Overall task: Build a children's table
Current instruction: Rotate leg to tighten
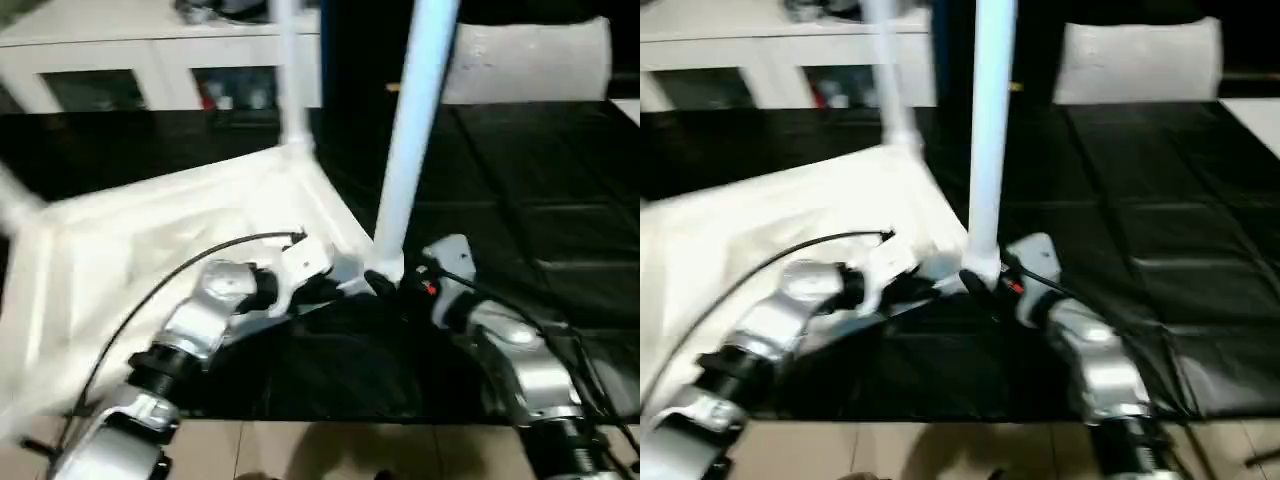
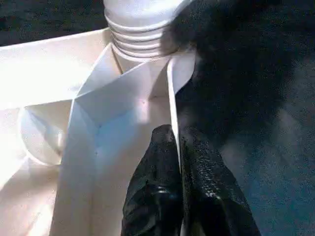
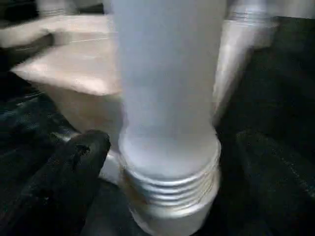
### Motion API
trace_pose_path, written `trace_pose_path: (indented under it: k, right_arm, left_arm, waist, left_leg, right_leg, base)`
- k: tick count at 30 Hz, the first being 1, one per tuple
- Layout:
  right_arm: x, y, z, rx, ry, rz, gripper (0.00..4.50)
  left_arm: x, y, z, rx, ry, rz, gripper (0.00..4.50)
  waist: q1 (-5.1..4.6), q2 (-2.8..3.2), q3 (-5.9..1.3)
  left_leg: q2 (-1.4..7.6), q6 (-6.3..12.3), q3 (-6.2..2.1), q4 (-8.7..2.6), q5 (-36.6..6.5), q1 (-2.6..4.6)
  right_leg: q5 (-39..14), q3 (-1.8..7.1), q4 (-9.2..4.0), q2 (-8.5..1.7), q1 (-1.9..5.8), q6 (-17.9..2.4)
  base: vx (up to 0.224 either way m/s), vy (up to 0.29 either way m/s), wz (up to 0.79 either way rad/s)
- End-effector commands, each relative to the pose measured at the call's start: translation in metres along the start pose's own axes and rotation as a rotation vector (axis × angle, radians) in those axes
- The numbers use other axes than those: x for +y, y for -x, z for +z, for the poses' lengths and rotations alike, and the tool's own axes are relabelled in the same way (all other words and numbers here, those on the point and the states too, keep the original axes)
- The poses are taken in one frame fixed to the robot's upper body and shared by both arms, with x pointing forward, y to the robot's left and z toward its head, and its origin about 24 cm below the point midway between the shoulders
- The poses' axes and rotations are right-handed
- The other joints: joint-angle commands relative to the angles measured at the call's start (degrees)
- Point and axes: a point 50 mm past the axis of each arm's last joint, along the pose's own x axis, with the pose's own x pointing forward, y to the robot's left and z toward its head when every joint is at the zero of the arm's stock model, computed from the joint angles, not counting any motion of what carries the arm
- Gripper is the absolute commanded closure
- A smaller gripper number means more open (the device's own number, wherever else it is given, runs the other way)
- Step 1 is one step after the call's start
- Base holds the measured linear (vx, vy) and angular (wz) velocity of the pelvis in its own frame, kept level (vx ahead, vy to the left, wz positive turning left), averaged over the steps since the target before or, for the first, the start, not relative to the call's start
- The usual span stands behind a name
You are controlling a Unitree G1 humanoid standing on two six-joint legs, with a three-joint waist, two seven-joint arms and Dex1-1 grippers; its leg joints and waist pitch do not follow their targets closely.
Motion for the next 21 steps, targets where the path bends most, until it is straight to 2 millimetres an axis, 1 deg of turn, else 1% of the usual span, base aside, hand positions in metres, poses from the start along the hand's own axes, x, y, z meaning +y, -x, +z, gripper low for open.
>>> trace_pose_path:
  k: [1,2,3,5,7,8,9,11,13,15,16,17,18,19,20,21]
  right_arm:
    - [0.006,0.002,0.006,-0.01,0.013,0.104,0.03]
    - [0.009,0.006,0.008,0.004,0.006,0.192,0.03]
    - [0.01,0.007,0.009,0.009,-0.003,0.226,0.03]
    - [0.012,0.007,0.011,0.048,0.016,0.328,0.03]
    - [0.013,0.007,0.01,0.065,0.027,0.356,0.03]
    - [0.013,0.007,0.01,0.071,0.029,0.368,0.03]
    - [0.015,0.006,0.01,0.091,0.041,0.404,0.03]
    - [0.016,0.002,0.011,0.126,0.073,0.478,0.03]
    - [0.016,0.0,0.011,0.141,0.084,0.506,0.03]
    - [0.015,-0.001,0.011,0.156,0.092,0.526,0.03]
    - [0.015,-0.001,0.011,0.164,0.094,0.541,0.03]
    - [0.015,-0.002,0.01,0.187,0.118,0.565,0.03]
    - [0.015,-0.002,0.01,0.187,0.118,0.565,0.03]
    - [0.015,-0.002,0.009,0.196,0.126,0.575,0.18]
    - [0.015,-0.003,0.009,0.201,0.131,0.582,0.29]
    - [0.015,-0.003,0.008,0.204,0.129,0.591,0.29]
  left_arm:
    - [-0.01,0.0,-0.017,0.09,0.007,-0.113,4.5]
    - [-0.01,0.004,-0.018,0.099,-0.009,-0.16,4.5]
    - [-0.011,0.006,-0.019,0.1,-0.017,-0.187,4.5]
    - [-0.011,0.009,-0.017,0.102,-0.037,-0.256,4.5]
    - [-0.011,0.01,-0.016,0.105,-0.045,-0.276,4.5]
    - [-0.011,0.01,-0.016,0.105,-0.05,-0.286,4.5]
    - [-0.011,0.011,-0.016,0.11,-0.063,-0.313,4.5]
    - [-0.013,0.012,-0.014,0.123,-0.105,-0.389,4.5]
    - [-0.014,0.012,-0.014,0.13,-0.122,-0.422,4.5]
    - [-0.014,0.012,-0.012,0.138,-0.144,-0.443,4.5]
    - [-0.014,0.011,-0.012,0.142,-0.153,-0.458,4.5]
    - [-0.014,0.011,-0.011,0.146,-0.172,-0.479,4.5]
    - [-0.014,0.011,-0.011,0.146,-0.172,-0.479,4.5]
    - [-0.015,0.01,-0.01,0.145,-0.177,-0.485,4.5]
    - [-0.014,0.01,-0.01,0.146,-0.181,-0.49,4.5]
    - [-0.014,0.01,-0.01,0.148,-0.188,-0.496,4.5]
  waist:
    - [0.34,-0.95,-3.43]
    - [0.43,-0.93,-3.44]
    - [0.63,-1.12,-3.56]
    - [0.92,-1.03,-3.73]
    - [1.18,-1.18,-3.83]
    - [1.53,-1.17,-3.83]
    - [1.93,-1.37,-3.89]
    - [2.36,-1.39,-3.96]
    - [2.58,-1.28,-3.95]
    - [3.28,-1.28,-4.14]
    - [3.42,-1.3,-4.17]
    - [3.84,-1.33,-4.26]
    - [4.05,-1.34,-4.29]
    - [4.19,-1.35,-4.36]
    - [4.36,-1.55,-4.35]
    - [4.6,-1.46,-4.33]
  left_leg:
    - [4.31,6.04,-1.64,-4.07,-8.5,0.24]
    - [4.28,5.88,-1.62,-4.11,-8.4,0.16]
    - [4.22,5.92,-1.54,-4.05,-8.2,0.17]
    - [4.24,6.17,-1.45,-3.89,-7.4,0.11]
    - [4.27,5.95,-1.4,-3.84,-6.5,0.17]
    - [4.25,5.79,-1.31,-3.78,-6.3,0.23]
    - [4.25,5.63,-1.21,-3.74,-6.1,0.36]
    - [4.14,5.61,-1.21,-3.72,-5.5,0.32]
    - [4.25,5.55,-1.2,-3.7,-5.5,0.35]
    - [4.49,5.32,-1.2,-3.64,-4.9,0.57]
    - [4.51,5.28,-1.16,-3.61,-4.6,0.55]
    - [4.55,5.35,-1.15,-3.56,-4.2,0.59]
    - [4.57,5.27,-1.17,-3.56,-4.0,0.54]
    - [4.59,5.24,-1.19,-3.51,-3.7,0.56]
    - [4.55,5.25,-1.15,-3.51,-3.8,0.48]
    - [4.56,5.18,-1.12,-3.5,-3.9,0.55]
  right_leg:
    - [-16.4,4.6,-4.26,-5.11,3.49,-5.8]
    - [-15.7,4.64,-4.19,-5.19,3.52,-6.2]
    - [-14.9,4.67,-4.09,-5.2,3.63,-6.6]
    - [-13.5,4.65,-3.82,-5.25,3.61,-7.3]
    - [-12.6,4.69,-3.65,-5.3,3.56,-7.8]
    - [-12.9,4.73,-3.67,-5.37,3.5,-7.9]
    - [-13.5,4.75,-3.78,-5.41,3.4,-7.8]
    - [-13.8,4.62,-3.67,-5.28,3.42,-7.6]
    - [-13.8,4.67,-3.59,-5.26,3.34,-7.6]
    - [-12.4,4.76,-3.35,-5.4,3.21,-8.1]
    - [-11.9,4.82,-3.27,-5.41,3.25,-8.2]
    - [-11.1,4.86,-3.14,-5.43,3.24,-8.4]
    - [-10.5,4.84,-2.98,-5.39,3.27,-8.6]
    - [-9.9,4.86,-2.82,-5.44,3.28,-8.6]
    - [-9.8,4.86,-2.8,-5.47,3.32,-8.6]
    - [-10.4,4.89,-2.83,-5.54,3.25,-8.5]
  base:
    - [0.0,0.0,0.0]
    - [0.0,0.0,0.0]
    - [0.0,0.0,0.0]
    - [0.0,0.0,0.0]
    - [0.0,0.0,0.0]
    - [0.0,0.0,0.0]
    - [0.0,0.0,0.0]
    - [0.0,0.0,0.0]
    - [0.0,0.0,0.0]
    - [0.0,0.0,0.0]
    - [0.0,0.0,0.0]
    - [0.0,0.0,0.0]
    - [0.0,0.0,0.0]
    - [0.0,0.0,0.0]
    - [0.0,0.0,0.0]
    - [0.0,0.0,0.0]
